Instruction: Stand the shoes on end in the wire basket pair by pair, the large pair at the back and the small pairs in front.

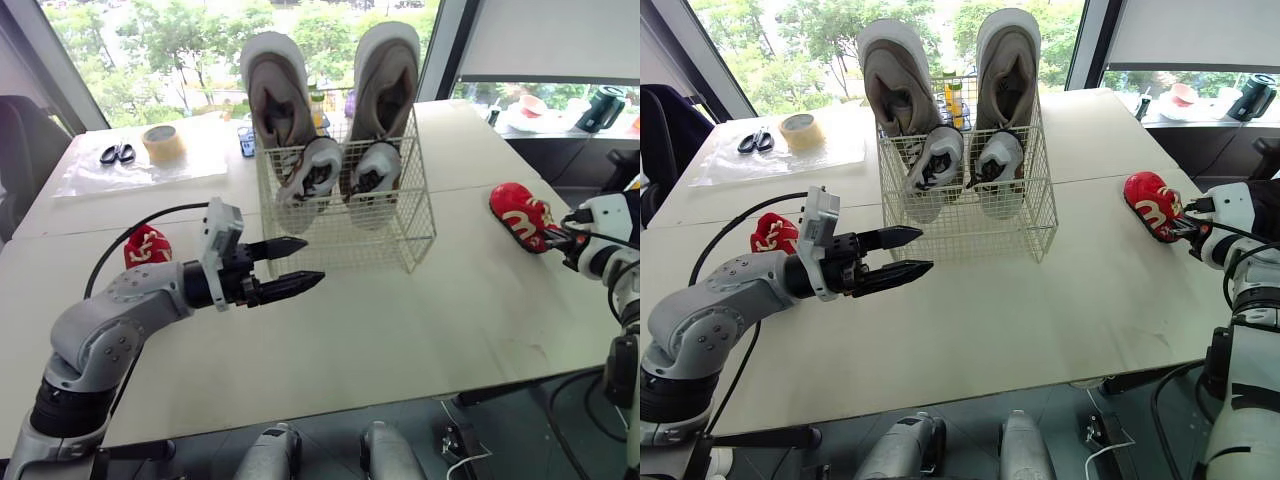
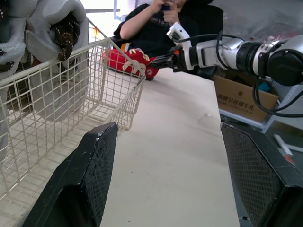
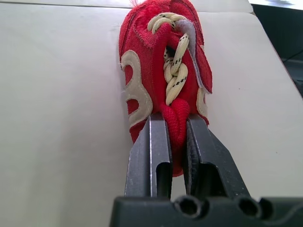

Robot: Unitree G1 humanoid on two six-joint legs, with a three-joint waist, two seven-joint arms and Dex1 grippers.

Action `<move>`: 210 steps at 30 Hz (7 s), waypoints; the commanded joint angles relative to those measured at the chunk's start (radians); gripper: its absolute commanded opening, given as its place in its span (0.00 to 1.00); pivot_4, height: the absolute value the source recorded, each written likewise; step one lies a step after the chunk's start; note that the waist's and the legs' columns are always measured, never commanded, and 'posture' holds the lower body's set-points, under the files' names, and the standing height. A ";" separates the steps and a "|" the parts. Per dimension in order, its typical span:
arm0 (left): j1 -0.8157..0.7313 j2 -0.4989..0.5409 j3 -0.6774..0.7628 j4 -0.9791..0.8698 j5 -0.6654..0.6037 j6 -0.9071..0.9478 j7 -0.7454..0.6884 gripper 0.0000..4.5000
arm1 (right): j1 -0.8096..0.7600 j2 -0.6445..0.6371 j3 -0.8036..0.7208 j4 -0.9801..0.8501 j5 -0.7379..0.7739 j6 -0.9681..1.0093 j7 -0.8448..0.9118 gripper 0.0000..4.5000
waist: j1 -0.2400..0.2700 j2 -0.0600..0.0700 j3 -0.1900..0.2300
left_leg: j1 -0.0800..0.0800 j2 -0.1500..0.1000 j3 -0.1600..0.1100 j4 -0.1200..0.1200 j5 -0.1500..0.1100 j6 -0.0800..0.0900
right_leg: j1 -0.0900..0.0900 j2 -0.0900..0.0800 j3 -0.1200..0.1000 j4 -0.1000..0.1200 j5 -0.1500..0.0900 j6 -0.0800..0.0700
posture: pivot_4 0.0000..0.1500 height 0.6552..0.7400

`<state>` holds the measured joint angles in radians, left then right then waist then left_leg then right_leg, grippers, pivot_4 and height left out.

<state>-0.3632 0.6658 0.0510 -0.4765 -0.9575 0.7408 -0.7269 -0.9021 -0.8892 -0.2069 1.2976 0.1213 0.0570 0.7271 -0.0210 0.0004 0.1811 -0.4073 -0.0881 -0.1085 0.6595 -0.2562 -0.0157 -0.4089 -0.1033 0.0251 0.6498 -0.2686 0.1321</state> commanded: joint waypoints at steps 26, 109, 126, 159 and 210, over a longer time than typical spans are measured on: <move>-0.203 -0.178 0.062 0.300 0.039 -0.103 -0.057 0.79 | 0.550 -0.218 -0.176 -1.887 0.150 0.014 0.175 0.01 | 0.011 0.001 0.002 | 0.001 0.000 -0.002 -0.007 0.001 -0.001 | -0.001 0.000 -0.002 -0.002 0.000 0.000 | 1.00 1.00; -0.226 -0.370 0.189 0.224 -0.348 0.056 0.240 0.49 | 0.139 0.497 -0.004 -1.586 1.216 0.692 -0.319 0.17 | 0.007 0.001 0.002 | 0.000 0.000 -0.003 -0.008 0.004 -0.006 | -0.004 0.000 -0.001 0.000 0.000 0.000 | 1.00 1.00; -0.102 -0.168 0.164 0.109 -0.216 0.044 0.107 0.99 | -0.038 -0.013 0.275 -1.114 0.502 0.388 0.517 0.17 | -0.001 0.001 0.002 | -0.001 0.001 -0.001 -0.011 0.001 -0.001 | -0.006 0.000 0.000 -0.002 0.000 0.000 | 1.00 1.00; -0.010 -0.028 0.262 0.029 -0.205 0.051 0.208 1.00 | 0.190 -0.079 0.039 -1.288 0.324 0.393 0.488 0.99 | 0.010 0.001 0.002 | -0.002 0.000 -0.001 -0.011 0.005 -0.007 | -0.007 -0.001 0.000 -0.001 0.000 0.000 | 1.00 1.00; -0.305 -0.028 0.279 0.729 0.479 0.187 0.579 0.01 | 0.061 0.033 0.057 -1.734 0.683 0.713 0.215 1.00 | 0.036 -0.005 0.002 | -0.003 0.000 -0.003 -0.011 0.005 -0.006 | -0.011 -0.001 -0.001 0.005 0.002 -0.003 | 1.00 1.00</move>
<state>-0.6363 0.6575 0.3031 0.3063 -0.4647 1.0000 -0.1240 -0.8323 -0.8439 -0.1242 -0.4117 0.7912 0.7720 0.9527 0.0145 -0.0049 0.1835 -0.4098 -0.0883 -0.1117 0.6488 -0.2512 -0.0218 -0.4197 -0.1044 0.0241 0.6550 -0.2669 0.1296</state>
